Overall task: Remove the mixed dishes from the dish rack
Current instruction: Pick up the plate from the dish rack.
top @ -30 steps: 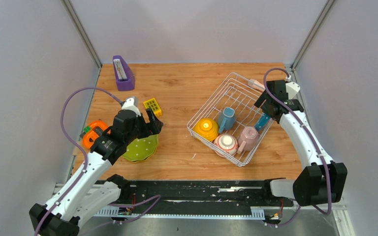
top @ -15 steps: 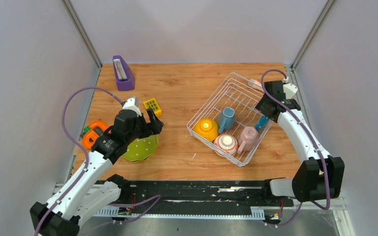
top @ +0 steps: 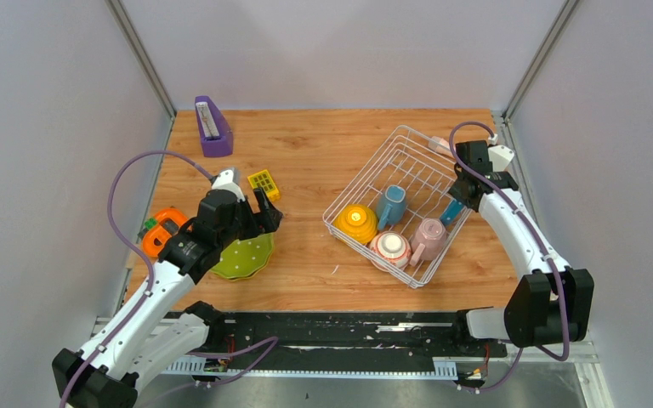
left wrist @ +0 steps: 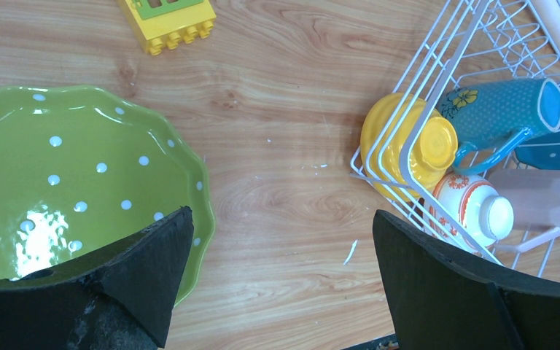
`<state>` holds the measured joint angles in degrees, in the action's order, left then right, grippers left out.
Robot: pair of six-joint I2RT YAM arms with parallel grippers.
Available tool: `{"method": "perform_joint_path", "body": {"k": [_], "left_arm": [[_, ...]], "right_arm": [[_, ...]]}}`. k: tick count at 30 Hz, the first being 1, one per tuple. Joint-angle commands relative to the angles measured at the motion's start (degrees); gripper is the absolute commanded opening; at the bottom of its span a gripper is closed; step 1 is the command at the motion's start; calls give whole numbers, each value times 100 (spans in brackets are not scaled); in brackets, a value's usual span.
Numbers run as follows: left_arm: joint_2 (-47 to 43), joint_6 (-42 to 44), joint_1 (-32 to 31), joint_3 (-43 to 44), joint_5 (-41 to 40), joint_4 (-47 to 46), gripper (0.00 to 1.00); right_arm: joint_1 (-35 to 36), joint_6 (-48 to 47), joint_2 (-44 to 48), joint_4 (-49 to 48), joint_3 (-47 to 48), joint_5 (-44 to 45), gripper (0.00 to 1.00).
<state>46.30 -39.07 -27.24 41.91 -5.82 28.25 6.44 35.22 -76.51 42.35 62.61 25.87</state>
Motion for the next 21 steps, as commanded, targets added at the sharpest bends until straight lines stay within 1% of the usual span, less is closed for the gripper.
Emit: {"method": "perform_joint_path", "body": {"k": [1,6,12,21], "left_arm": [[-16,92,0,-8,30,-171,100],[-23,97,0,-7,29,-161,100],[-63,90,0,-7,12,-124,100],[-86,91,0,-5,-24,-84,100]], "right_arm": [[1,23,203,-183,110,90,20],[45,-144,224,-158,251,207,10],[77,-347,206,-161,502,419,1],[143,-593,237,-167,755,667,0]]}}
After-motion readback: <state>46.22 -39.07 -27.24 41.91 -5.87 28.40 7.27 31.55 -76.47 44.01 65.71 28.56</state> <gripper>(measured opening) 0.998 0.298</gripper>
